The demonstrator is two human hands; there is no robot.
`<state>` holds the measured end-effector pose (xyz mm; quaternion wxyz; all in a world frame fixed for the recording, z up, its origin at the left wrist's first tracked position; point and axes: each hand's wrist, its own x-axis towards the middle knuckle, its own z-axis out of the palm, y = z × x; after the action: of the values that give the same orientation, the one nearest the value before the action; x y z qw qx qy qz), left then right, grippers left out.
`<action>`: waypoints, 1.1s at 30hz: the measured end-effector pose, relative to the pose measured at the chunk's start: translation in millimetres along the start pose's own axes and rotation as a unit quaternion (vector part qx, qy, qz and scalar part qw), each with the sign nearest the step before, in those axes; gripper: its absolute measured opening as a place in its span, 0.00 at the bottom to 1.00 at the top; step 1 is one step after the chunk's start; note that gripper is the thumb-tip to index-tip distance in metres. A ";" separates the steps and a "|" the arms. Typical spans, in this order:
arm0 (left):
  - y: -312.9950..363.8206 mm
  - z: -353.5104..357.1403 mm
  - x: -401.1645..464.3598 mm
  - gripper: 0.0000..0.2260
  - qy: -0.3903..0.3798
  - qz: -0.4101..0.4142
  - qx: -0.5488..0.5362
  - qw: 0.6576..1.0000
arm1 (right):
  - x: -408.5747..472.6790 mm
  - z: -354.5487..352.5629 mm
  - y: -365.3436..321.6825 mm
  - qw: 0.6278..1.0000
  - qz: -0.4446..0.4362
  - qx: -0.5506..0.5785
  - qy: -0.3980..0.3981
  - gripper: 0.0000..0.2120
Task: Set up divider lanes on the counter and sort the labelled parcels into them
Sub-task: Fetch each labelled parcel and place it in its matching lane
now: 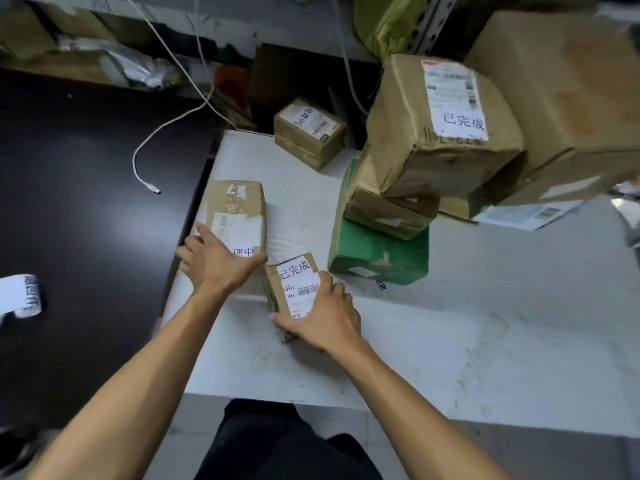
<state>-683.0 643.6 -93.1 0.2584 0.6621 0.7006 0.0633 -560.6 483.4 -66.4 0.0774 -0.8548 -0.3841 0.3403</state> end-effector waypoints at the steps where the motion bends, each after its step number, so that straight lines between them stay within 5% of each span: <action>1: -2.4 1.9 -16.0 0.62 0.007 -0.003 -0.008 1.000 | -10.0 0.9 8.5 1.000 -0.004 0.005 0.000 0.57; 9: -21.7 21.8 -177.2 0.54 0.028 0.029 -0.090 0.995 | -121.8 15.4 118.8 0.992 0.002 0.115 0.053 0.54; 15: 5.7 53.6 -305.7 0.52 -0.028 0.161 -0.105 0.981 | -206.6 2.2 223.6 0.966 0.076 0.203 0.139 0.57; 24: 131.4 124.1 -458.0 0.49 -0.177 0.381 -0.173 0.891 | -312.8 -54.7 381.0 0.868 0.193 0.339 0.306 0.55; 33: 249.3 201.5 -569.6 0.52 -0.303 0.442 -0.218 0.816 | -377.9 -115.4 514.9 0.782 0.227 0.413 0.408 0.52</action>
<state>-376.0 74.1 -0.2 0.5394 0.8126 0.1865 0.1186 -354.6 -126.5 15.5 0.4926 -0.8627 0.0659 0.0933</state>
